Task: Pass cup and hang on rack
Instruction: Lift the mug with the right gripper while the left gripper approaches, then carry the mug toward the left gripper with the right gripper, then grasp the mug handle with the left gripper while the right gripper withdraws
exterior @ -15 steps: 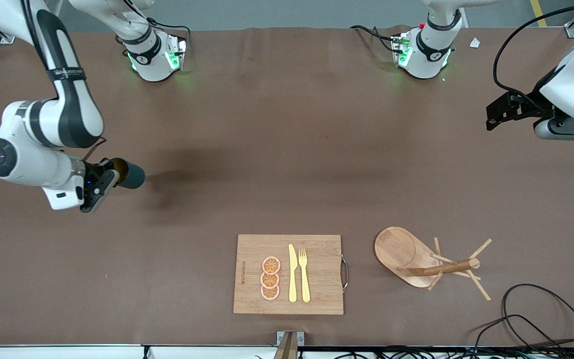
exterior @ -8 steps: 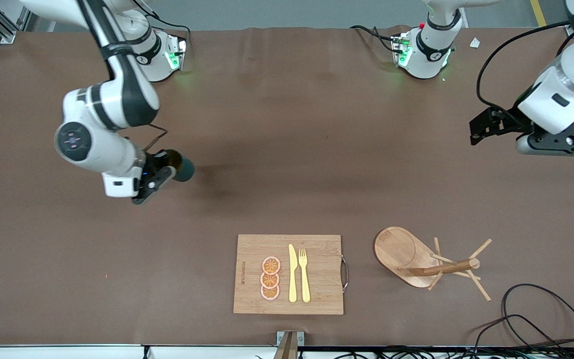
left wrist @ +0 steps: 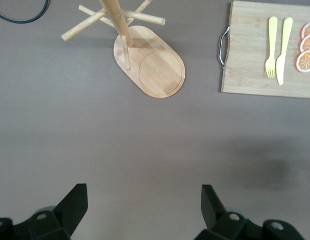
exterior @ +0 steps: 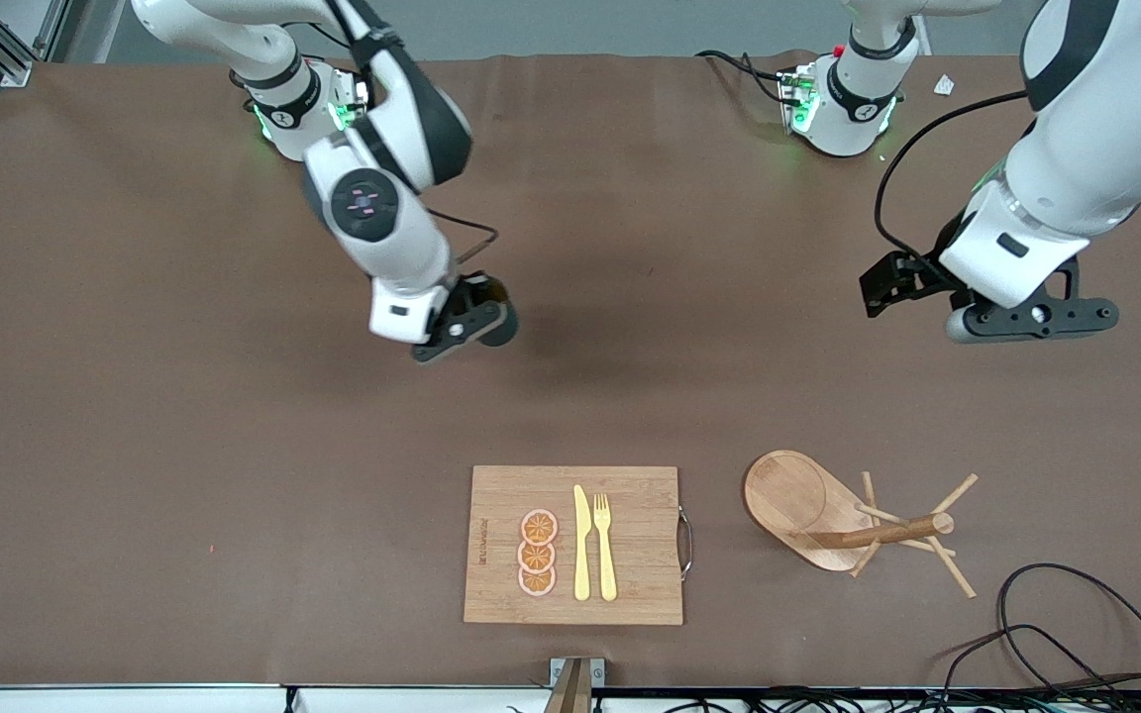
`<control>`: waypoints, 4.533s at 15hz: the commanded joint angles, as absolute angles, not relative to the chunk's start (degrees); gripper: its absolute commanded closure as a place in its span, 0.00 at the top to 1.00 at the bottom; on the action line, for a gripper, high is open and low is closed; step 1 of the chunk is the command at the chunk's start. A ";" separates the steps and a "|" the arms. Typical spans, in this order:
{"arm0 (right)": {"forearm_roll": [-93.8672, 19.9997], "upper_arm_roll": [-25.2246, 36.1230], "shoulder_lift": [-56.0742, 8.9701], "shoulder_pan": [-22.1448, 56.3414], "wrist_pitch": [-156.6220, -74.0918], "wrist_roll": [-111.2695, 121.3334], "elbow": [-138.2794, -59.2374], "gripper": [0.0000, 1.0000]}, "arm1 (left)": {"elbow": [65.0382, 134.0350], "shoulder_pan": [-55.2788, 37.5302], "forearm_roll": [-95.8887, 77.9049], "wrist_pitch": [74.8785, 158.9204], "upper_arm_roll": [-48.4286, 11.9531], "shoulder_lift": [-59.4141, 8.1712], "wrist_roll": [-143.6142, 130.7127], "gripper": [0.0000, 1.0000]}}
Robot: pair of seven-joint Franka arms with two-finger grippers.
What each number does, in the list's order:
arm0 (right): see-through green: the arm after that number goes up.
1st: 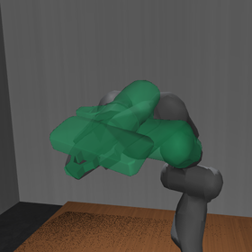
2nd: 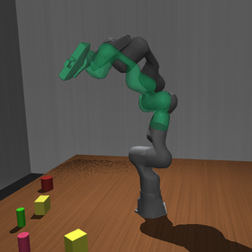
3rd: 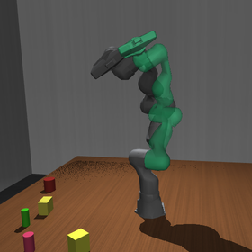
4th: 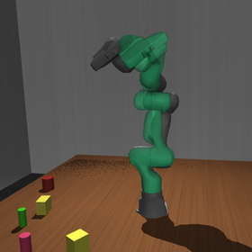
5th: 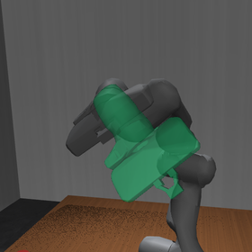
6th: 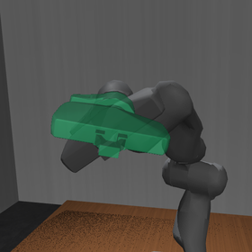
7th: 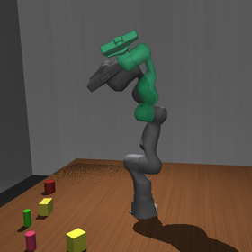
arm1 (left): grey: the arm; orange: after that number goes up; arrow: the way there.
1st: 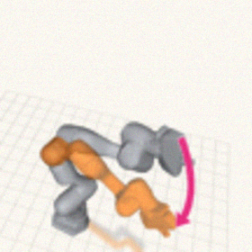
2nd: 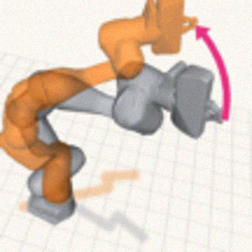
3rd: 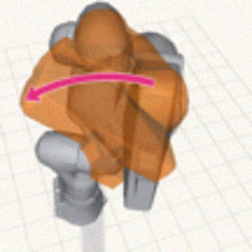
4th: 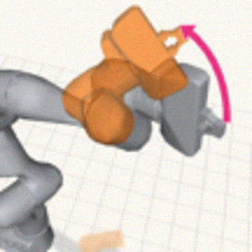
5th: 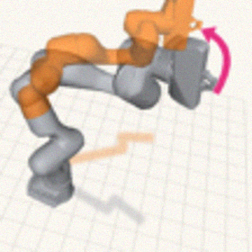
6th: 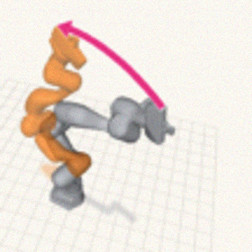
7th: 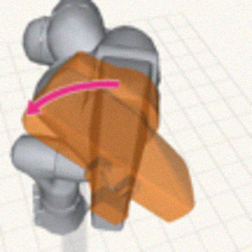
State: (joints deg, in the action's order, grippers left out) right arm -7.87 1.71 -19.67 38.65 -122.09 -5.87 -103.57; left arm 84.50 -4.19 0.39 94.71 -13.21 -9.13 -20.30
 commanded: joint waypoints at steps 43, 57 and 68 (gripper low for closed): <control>-2.65 4.21 -31.66 29.97 -95.64 -15.91 -70.48 1.00 | 84.46 -23.27 11.85 110.57 -13.71 -24.16 -66.59 1.00; -0.44 7.38 -2.75 10.64 -90.09 -1.14 -98.51 1.00 | 80.07 -47.80 38.12 106.62 -13.18 -41.12 -118.28 1.00; 1.76 5.54 1.58 3.34 -88.68 2.64 -99.76 1.00 | 79.98 -51.33 47.98 104.51 -12.57 -47.98 -135.08 0.75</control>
State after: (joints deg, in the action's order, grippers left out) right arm 0.84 7.14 0.09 5.40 -88.13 1.73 -97.84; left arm 81.41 -50.73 46.11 106.10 -12.99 -46.71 -134.01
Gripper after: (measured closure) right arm 0.000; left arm 0.216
